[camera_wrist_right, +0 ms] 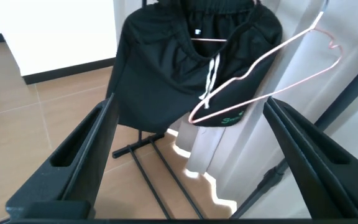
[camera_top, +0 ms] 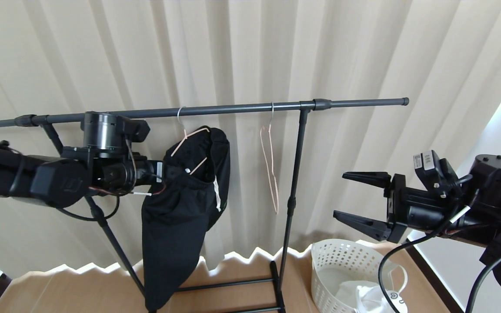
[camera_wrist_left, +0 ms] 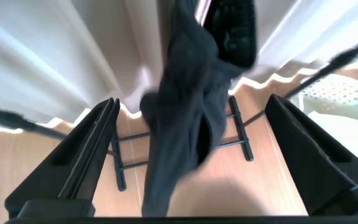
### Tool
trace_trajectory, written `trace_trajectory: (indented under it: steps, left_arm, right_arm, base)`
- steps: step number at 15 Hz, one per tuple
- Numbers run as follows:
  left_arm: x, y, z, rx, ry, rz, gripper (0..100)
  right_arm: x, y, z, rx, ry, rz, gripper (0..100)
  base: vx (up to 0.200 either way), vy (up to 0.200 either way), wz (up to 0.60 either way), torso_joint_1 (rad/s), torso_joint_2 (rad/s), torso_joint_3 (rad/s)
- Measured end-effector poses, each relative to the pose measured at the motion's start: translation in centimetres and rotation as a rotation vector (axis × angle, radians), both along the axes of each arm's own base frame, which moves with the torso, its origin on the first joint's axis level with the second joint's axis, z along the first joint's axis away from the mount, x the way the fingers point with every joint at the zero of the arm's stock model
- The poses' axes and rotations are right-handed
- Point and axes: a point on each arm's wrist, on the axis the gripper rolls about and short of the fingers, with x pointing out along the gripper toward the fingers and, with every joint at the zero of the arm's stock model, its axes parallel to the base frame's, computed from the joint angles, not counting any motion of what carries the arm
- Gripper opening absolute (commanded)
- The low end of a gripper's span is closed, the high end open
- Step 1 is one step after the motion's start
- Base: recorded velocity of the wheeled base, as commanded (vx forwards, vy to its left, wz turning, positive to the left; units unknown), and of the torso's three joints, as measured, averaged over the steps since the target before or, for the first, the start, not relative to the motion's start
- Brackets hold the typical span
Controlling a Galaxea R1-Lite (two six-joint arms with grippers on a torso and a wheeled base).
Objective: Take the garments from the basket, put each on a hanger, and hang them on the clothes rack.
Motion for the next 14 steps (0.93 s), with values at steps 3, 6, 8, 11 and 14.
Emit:
trace_trajectory:
  steps: [3,6,8,11,14]
  left_arm:
    - [-5.7,0.7,1.5,-0.002,-0.015,-0.017,100]
    - [-11.5,1.6,1.6,-0.006,-0.028,-0.029,100]
    - [-14.9,2.3,1.3,-0.011,-0.054,-0.032,100]
    - [-19.1,3.3,0.2,-0.018,-0.086,-0.029,100]
    - [-23.2,4.3,-2.4,-0.014,-0.065,-0.025,100]
  right_arm:
    - [-0.1,0.6,0.2,-0.008,-0.009,-0.058,100]
    - [-0.6,0.9,0.8,-0.006,-0.016,-0.101,100]
    - [-1.6,1.2,1.4,0.025,0.009,-0.193,100]
    - [-3.7,1.0,2.8,0.082,0.02,-0.347,100]
    - [-6.7,0.1,2.4,0.064,0.03,-0.455,100]
  base:
    - [0.0,0.0,0.0,0.0,0.0,0.0]
    - [0.0,0.0,0.0,0.0,0.0,0.0]
    - [0.0,0.0,0.0,0.0,0.0,0.0]
    - [0.0,0.0,0.0,0.0,0.0,0.0]
    - [0.0,0.0,0.0,0.0,0.0,0.0]
